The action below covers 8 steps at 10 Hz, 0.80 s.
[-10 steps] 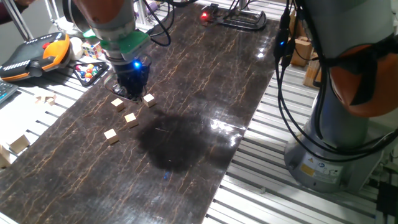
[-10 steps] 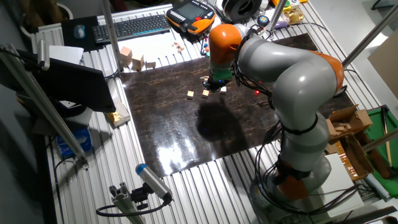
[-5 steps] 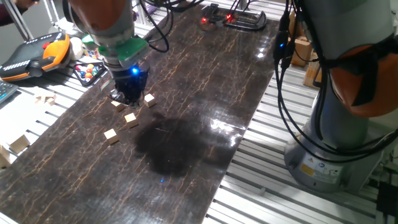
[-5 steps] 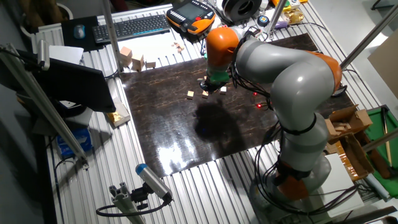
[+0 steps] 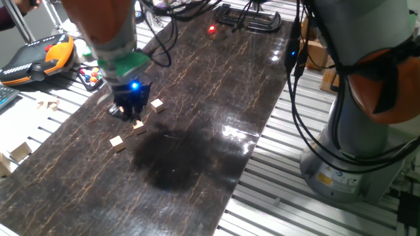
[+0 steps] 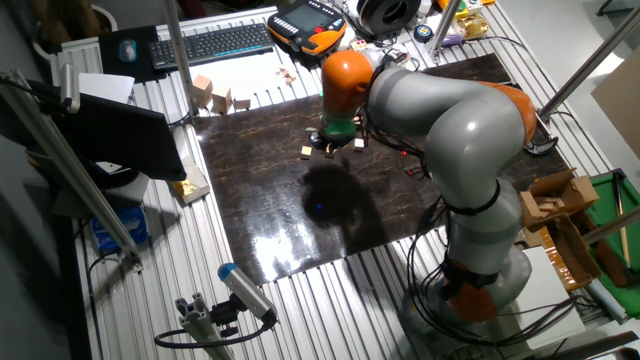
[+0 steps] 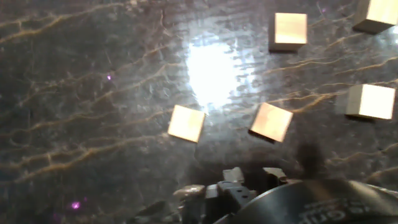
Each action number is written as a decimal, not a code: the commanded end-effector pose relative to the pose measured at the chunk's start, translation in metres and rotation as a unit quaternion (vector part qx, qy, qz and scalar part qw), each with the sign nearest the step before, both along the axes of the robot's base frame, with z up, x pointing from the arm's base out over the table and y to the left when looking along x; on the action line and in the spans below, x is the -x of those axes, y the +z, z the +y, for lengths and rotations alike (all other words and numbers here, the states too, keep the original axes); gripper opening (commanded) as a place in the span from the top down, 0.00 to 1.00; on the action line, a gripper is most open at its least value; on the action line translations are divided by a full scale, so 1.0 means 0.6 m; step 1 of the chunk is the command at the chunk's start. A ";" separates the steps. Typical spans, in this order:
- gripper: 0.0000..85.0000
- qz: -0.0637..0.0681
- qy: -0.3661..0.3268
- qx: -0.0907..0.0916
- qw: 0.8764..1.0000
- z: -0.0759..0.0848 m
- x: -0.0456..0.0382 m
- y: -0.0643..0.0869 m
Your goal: Stack the blocks in a vertical line of five
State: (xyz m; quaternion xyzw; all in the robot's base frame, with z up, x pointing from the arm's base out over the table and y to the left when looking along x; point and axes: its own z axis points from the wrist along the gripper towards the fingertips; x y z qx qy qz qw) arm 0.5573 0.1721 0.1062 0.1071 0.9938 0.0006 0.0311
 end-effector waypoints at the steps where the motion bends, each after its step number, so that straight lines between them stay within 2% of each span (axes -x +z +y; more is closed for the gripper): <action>1: 0.53 -0.003 -0.005 -0.002 1.000 0.005 -0.003 -0.009; 4: 0.54 -0.005 -0.031 0.001 1.000 0.024 -0.019 -0.023; 8: 0.53 -0.002 -0.065 0.004 0.998 0.052 -0.037 -0.032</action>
